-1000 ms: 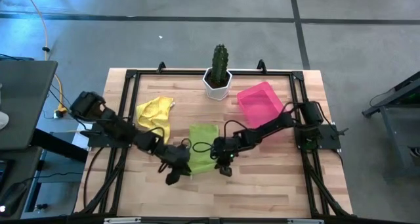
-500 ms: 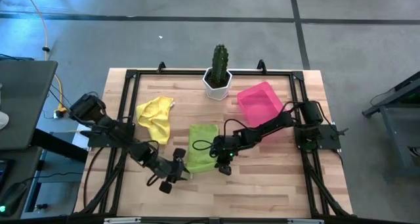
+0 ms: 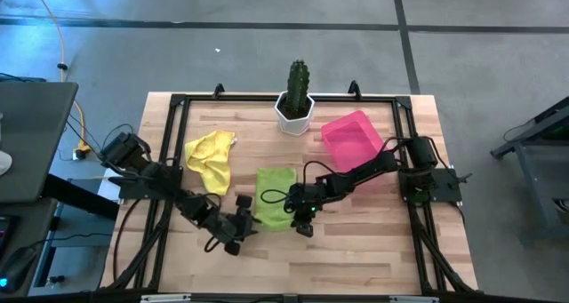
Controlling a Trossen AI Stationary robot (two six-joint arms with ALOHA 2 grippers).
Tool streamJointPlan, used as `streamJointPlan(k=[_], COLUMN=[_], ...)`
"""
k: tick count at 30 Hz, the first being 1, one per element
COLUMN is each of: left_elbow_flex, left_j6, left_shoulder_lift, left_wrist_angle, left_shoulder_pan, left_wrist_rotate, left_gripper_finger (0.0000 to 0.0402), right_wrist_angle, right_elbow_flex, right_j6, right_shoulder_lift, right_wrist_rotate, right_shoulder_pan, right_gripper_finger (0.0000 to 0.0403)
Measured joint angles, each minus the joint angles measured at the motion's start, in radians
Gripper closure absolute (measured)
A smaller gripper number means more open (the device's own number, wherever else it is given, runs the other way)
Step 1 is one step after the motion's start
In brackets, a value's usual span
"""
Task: Roll microfiber towels into tight, uniform cylinder then place into a basket
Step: Roll the green towel
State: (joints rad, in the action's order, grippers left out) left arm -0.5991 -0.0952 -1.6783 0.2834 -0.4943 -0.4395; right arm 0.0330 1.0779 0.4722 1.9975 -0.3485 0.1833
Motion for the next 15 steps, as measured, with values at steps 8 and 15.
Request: streamJointPlan(k=[8,15], left_elbow_flex=[0.0,-0.003], left_j6=[-0.006,-0.091], left_shoulder_lift=[-0.033,-0.055], left_wrist_angle=[-0.014,-0.013], left_shoulder_pan=[0.05,0.089], left_wrist_rotate=[0.045,0.123], left_gripper_finger=[0.0254,0.0254], right_wrist_angle=[0.004,0.014], right_elbow_flex=[0.0,0.0], right_j6=[-0.001,-0.009], right_shoulder_lift=[0.0,0.0], right_wrist_rotate=[0.002,0.006], right_shoulder_pan=[0.0,0.0], right_gripper_finger=[0.0402,0.0396])
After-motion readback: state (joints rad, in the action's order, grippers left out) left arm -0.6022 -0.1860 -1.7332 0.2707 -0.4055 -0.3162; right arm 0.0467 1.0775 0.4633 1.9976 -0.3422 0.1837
